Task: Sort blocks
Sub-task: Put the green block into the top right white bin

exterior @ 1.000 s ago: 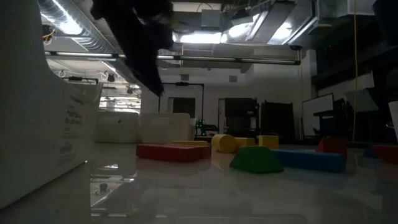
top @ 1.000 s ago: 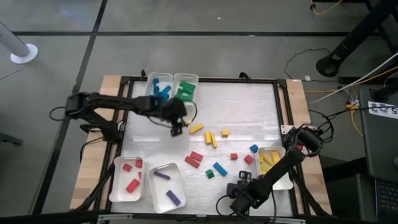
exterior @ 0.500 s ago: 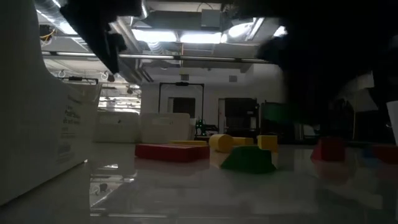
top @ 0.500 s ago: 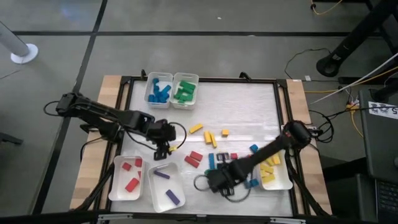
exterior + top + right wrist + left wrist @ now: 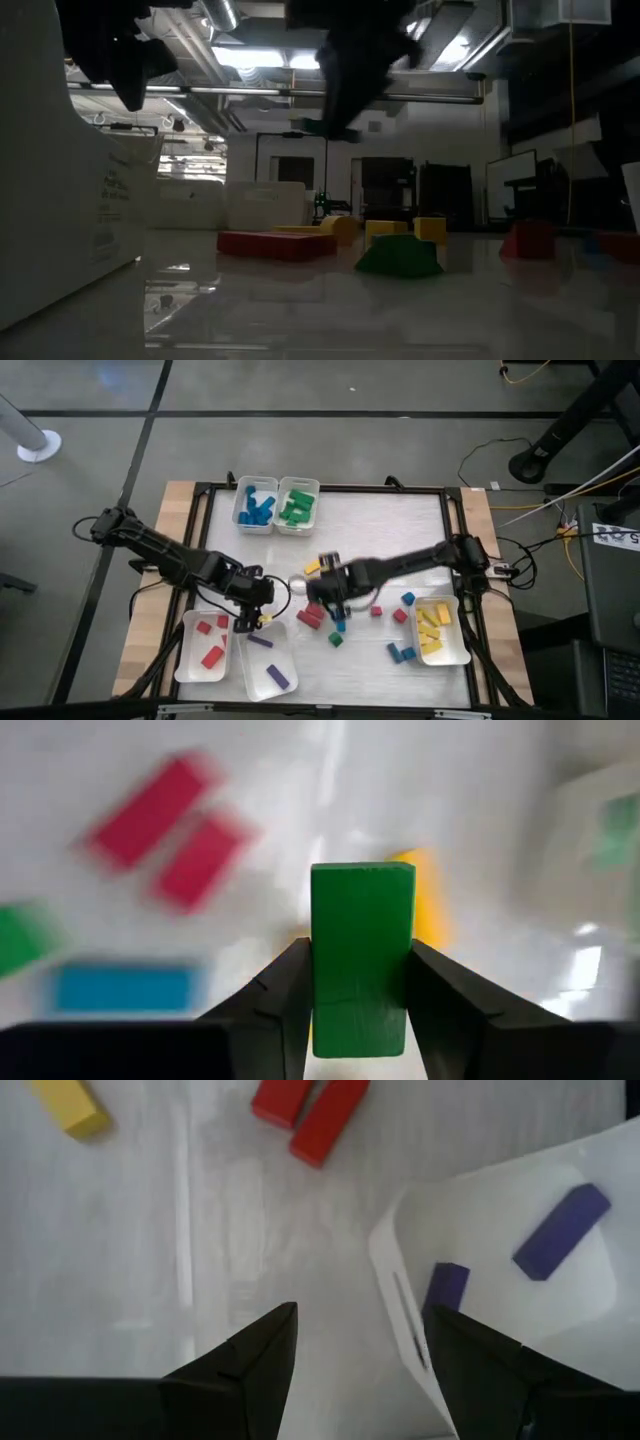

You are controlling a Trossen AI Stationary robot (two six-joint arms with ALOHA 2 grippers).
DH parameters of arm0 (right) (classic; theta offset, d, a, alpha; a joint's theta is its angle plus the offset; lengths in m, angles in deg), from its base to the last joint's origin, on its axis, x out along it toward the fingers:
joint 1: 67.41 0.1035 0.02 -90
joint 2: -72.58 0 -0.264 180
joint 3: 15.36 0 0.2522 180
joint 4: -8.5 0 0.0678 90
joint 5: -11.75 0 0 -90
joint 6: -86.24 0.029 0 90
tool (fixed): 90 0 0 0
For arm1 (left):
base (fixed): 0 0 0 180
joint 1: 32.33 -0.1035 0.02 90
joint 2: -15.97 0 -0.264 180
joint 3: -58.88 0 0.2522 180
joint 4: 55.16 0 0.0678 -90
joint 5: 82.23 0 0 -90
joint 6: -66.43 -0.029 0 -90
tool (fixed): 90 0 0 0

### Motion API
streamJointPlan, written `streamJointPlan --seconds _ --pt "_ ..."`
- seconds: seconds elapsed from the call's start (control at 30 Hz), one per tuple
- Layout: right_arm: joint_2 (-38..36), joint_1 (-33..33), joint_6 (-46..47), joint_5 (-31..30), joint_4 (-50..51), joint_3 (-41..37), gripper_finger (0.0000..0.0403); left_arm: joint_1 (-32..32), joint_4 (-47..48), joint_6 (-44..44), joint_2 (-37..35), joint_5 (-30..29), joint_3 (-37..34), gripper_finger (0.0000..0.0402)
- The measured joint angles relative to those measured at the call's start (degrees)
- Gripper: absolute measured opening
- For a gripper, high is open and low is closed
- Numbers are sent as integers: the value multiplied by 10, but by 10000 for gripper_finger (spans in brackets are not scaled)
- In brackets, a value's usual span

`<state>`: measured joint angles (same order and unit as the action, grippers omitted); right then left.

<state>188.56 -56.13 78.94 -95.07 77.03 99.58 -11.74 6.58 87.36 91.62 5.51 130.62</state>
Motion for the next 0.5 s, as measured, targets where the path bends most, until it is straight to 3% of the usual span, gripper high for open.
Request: streamJointPlan --seconds 0.17,0.5 --pt "2 -88 -85 -14 -114 1 138 14 -11 2 0 -1 0 208" --pt "26 -258 -125 104 -336 2 143 36 -12 55 0 -1 0 208"
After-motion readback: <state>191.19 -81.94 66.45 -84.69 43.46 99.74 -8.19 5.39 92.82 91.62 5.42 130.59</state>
